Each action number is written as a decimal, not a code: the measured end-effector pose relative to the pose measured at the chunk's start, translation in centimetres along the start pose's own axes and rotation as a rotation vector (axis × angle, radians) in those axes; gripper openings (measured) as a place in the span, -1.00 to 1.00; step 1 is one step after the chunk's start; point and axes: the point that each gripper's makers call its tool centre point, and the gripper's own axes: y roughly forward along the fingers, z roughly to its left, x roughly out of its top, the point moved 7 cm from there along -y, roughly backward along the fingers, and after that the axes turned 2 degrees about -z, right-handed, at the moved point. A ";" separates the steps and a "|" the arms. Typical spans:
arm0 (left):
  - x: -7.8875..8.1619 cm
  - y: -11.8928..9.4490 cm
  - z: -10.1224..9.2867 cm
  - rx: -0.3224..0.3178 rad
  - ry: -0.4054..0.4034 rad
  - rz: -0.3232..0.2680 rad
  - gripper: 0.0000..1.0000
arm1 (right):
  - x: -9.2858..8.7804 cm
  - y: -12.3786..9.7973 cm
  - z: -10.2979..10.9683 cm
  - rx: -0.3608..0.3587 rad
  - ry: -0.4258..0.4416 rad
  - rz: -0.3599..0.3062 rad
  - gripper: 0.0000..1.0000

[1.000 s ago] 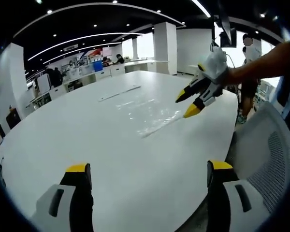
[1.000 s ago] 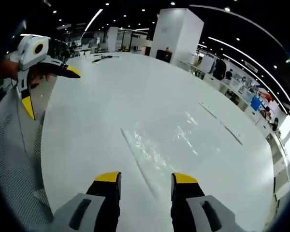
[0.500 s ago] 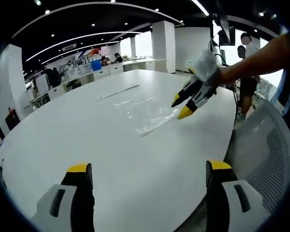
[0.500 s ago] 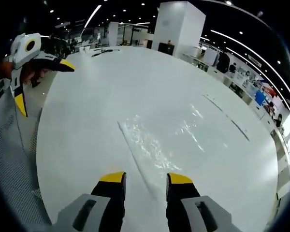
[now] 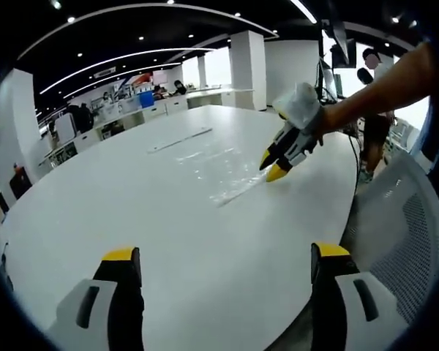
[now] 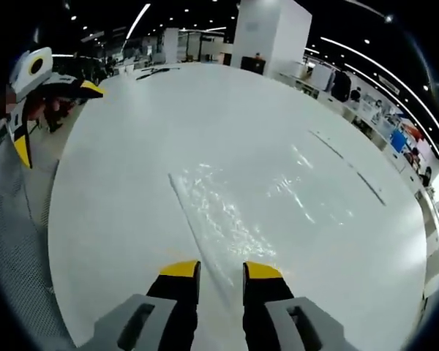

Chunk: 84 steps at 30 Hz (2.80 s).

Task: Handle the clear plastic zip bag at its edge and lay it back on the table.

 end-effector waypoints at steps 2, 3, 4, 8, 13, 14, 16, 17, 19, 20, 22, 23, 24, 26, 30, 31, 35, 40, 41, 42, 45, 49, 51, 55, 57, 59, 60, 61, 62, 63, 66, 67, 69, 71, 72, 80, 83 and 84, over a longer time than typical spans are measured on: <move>0.0 -0.1 0.1 0.002 -0.001 0.003 0.90 | -0.2 0.2 0.0 0.006 0.001 0.011 -0.60; 0.0 -0.1 0.1 0.004 -0.002 0.003 0.90 | -0.1 0.2 -0.1 0.014 -0.008 0.013 -0.60; 0.0 -0.1 0.1 0.005 -0.002 0.003 0.89 | -0.1 0.2 -0.1 0.010 0.017 0.007 -0.60; 0.0 0.0 0.3 0.001 0.005 0.008 0.89 | -0.3 0.1 -0.3 0.030 0.043 0.004 -0.61; 0.0 0.2 0.4 -0.005 0.013 0.017 0.88 | -0.5 0.1 -0.3 0.068 0.024 0.010 -0.63; 0.0 0.2 0.3 -0.007 0.017 0.021 0.88 | -0.5 0.0 -0.3 0.078 0.010 0.017 -0.65; 0.1 0.3 0.3 -0.008 0.023 0.025 0.87 | -0.5 0.0 -0.3 0.097 -0.014 0.024 -0.69; 0.1 0.3 0.3 -0.008 0.024 0.026 0.87 | -0.5 0.0 -0.4 0.104 -0.028 0.027 -0.70; 0.1 0.5 0.4 -0.011 0.023 0.029 0.86 | -0.5 0.0 -0.3 0.118 -0.048 0.033 -0.72; 0.1 0.5 0.4 -0.010 0.025 0.031 0.86 | -0.4 0.0 -0.3 0.129 -0.066 0.041 -0.74; 0.1 0.6 0.4 -0.013 0.028 0.035 0.85 | -0.4 0.1 -0.2 0.142 -0.087 0.046 -0.79; 0.0 0.7 0.4 -0.016 0.030 0.038 0.84 | -0.4 0.1 -0.2 0.143 -0.090 0.046 -0.81; 0.0 0.7 0.4 -0.017 0.033 0.041 0.84 | -0.3 0.0 0.0 0.150 -0.104 0.049 -0.83; 0.0 0.8 0.2 -0.021 0.039 0.043 0.84 | -0.3 0.0 0.1 0.155 -0.114 0.052 -0.89; 0.1 0.9 0.0 -0.017 0.050 0.051 0.81 | -0.4 -0.1 0.0 0.154 -0.144 0.059 -0.99; 0.2 0.9 0.0 -0.019 0.048 0.051 0.81 | -0.5 0.0 -0.2 0.156 -0.142 0.060 -1.00; 0.1 1.0 -0.2 -0.027 0.050 0.057 0.78 | -0.4 -0.2 -0.1 0.155 -0.172 0.074 -1.00; 0.4 1.1 -0.3 -0.025 0.037 0.061 0.76 | -0.4 -0.3 0.0 0.164 -0.168 0.078 -1.00; 0.5 1.1 -0.3 -0.025 0.030 0.055 0.76 | -0.3 -0.3 0.1 0.167 -0.202 0.079 -1.00; 0.5 1.2 -0.3 -0.025 0.026 0.054 0.76 | -0.3 -0.4 0.2 0.168 -0.222 0.081 -1.00; 0.5 1.3 -0.2 -0.026 0.029 0.052 0.75 | -0.1 -0.5 0.9 0.182 -0.211 0.080 -1.00; 0.5 1.3 -0.3 -0.034 0.044 0.059 0.74 | 0.1 -0.8 1.6 0.195 -0.239 0.083 -1.00; 0.6 1.3 -0.5 -0.037 0.049 0.062 0.74 | 0.2 -0.9 1.8 0.200 -0.280 0.082 -1.00; 0.6 1.6 -0.4 -0.044 0.054 0.060 0.73 | 0.4 -1.0 2.0 0.210 -0.306 0.081 -1.00; 0.6 1.6 -0.5 -0.046 0.061 0.061 0.73 | 0.7 -1.2 2.2 0.218 -0.334 0.075 -1.00; 0.6 1.6 -0.5 -0.051 0.067 0.060 0.73 | 0.8 -1.3 2.5 0.227 -0.354 0.076 -1.00; 0.6 1.7 -0.5 -0.052 0.068 0.060 0.73 | 0.9 -1.4 2.6 0.232 -0.372 0.077 -1.00; 0.6 1.7 -0.5 -0.055 0.070 0.061 0.73 | 0.9 -1.4 2.7 0.238 -0.381 0.082 -1.00; 0.6 1.7 -0.5 -0.056 0.072 0.062 0.73 | 1.1 -1.6 2.9 0.248 -0.408 0.080 -1.00; 0.6 1.8 -0.5 -0.058 0.075 0.062 0.73 | 1.1 -1.7 3.0 0.246 -0.413 0.083 -1.00; 0.6 1.9 -0.7 -0.068 0.087 0.067 0.72 | 1.6 -2.1 3.3 0.252 -0.454 0.078 -1.00; 0.6 1.9 -0.7 -0.070 0.092 0.068 0.72 | 1.7 -2.2 3.4 0.253 -0.466 0.077 -1.00; 0.8 2.0 -0.9 -0.077 0.108 0.072 0.71 | 2.2 -2.5 3.7 0.257 -0.503 0.071 -1.00; 1.1 2.2 -1.0 -0.083 0.125 0.074 0.69 | 2.5 -2.8 3.8 0.253 -0.544 0.073 -1.00; 1.1 2.2 -0.9 -0.082 0.126 0.073 0.68 | 2.6 -2.9 3.8 0.245 -0.568 0.074 -1.00; 1.7 2.4 -1.5 -0.101 0.143 0.075 0.61 | 2.6 -3.6 4.2 0.236 -0.652 0.074 -1.00; 1.8 2.5 -1.4 -0.103 0.159 0.075 0.57 | 2.8 -4.0 4.2 0.233 -0.671 0.070 -1.00; 1.8 2.6 -1.4 -0.104 0.168 0.077 0.55 | 2.9 -4.2 4.3 0.234 -0.684 0.063 -1.00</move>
